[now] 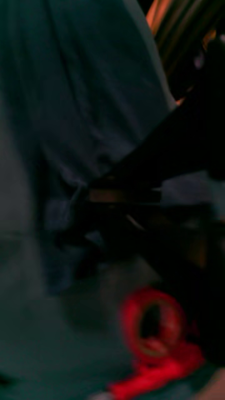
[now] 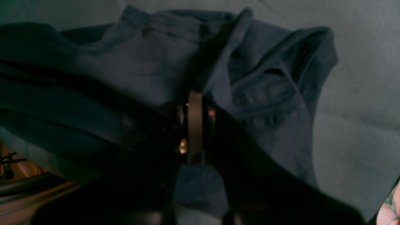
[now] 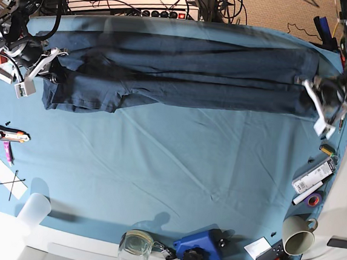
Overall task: Fold the T-shirt properly
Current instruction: 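Hold the strip ends with both grippers and pull them apart to straighten, then regrasp the strip ends with both grippers and smooth the long strip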
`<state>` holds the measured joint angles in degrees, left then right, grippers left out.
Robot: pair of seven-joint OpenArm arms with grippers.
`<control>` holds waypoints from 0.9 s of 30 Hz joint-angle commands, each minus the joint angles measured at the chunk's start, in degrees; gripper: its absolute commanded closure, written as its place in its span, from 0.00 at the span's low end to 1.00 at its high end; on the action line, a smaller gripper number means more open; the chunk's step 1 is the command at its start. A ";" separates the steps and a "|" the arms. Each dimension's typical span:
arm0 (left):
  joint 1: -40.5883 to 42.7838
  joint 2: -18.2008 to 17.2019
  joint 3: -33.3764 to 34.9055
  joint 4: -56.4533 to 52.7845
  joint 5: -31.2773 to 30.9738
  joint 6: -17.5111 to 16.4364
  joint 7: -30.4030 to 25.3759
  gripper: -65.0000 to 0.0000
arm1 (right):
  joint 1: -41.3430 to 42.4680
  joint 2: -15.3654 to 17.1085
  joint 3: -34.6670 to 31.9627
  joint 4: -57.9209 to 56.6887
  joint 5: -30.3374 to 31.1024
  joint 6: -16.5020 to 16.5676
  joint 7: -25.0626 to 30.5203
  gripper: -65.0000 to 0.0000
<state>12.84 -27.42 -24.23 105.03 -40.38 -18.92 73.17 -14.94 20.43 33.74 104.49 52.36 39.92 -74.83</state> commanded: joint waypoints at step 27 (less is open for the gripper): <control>8.46 -1.14 -6.29 5.88 -3.30 -0.59 -1.16 1.00 | -6.34 1.01 7.58 0.94 8.07 0.08 -5.17 1.00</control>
<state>21.41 -27.46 -29.93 110.08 -43.97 -19.51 72.40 -21.37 20.29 40.71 104.55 59.92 39.94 -80.97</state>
